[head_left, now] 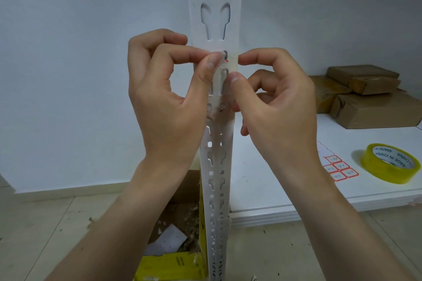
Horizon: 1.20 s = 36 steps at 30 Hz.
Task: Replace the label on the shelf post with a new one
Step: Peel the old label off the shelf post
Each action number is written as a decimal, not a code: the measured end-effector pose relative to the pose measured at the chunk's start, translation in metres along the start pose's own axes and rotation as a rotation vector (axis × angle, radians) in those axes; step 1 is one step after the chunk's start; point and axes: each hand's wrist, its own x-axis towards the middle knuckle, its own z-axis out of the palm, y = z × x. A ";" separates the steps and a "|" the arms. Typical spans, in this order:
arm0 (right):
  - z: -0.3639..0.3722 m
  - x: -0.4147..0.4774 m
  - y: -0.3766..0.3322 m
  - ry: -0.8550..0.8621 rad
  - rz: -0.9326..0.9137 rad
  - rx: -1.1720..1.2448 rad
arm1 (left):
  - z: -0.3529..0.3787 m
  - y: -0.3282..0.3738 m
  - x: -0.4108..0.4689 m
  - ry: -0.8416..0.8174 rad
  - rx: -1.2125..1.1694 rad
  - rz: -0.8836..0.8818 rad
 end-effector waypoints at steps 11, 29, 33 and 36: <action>0.000 0.000 0.000 -0.006 0.002 0.007 | 0.000 0.001 0.001 -0.006 -0.010 -0.016; 0.000 0.000 -0.002 -0.003 0.002 0.003 | 0.000 0.005 0.001 -0.010 -0.019 -0.043; 0.001 0.000 -0.001 0.002 -0.002 -0.006 | -0.001 0.006 0.002 -0.007 -0.026 -0.041; 0.001 0.000 -0.001 0.003 -0.005 -0.016 | -0.002 0.006 0.002 -0.007 -0.026 -0.042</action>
